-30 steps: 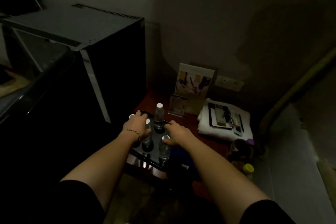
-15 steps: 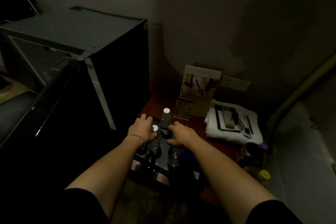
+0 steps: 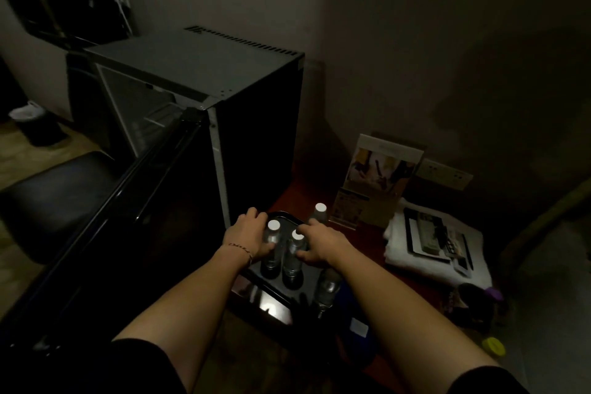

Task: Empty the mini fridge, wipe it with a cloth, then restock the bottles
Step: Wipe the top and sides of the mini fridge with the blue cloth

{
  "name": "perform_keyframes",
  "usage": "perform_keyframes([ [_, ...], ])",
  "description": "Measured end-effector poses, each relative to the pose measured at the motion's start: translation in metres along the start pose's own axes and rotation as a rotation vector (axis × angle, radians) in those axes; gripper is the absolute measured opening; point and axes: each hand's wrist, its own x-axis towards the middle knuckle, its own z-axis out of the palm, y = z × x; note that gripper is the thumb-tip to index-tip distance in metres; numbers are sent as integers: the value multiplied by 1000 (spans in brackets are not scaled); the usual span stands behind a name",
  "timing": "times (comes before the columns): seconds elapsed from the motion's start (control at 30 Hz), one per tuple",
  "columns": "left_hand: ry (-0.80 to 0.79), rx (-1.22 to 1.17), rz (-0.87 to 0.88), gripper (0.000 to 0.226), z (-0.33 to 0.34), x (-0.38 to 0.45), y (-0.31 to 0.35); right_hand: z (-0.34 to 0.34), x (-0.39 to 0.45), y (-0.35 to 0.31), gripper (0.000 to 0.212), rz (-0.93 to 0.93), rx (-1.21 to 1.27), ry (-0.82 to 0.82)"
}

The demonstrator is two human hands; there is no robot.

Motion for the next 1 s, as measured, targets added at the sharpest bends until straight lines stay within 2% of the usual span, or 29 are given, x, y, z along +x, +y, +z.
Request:
perform_keyframes([
  [0.27,15,20,0,68,-7,-9,-24,-12,9,-15,57,-49,-6,56],
  [0.57,-34,6,-6,64,-20,-15,-42,-65,26,-72,62,-258,62,310],
  [0.77,-82,-108,-27,82,-22,-17,-53,-70,36,-104,69,-324,2,322],
  [0.87,-101,-32,7,78,-25,-20,-58,-68,40,-112,69,-323,-37,307],
  [1.0,-96,142,134,72,-25,-20,-70,-63,44,-112,68,-300,-66,285],
])
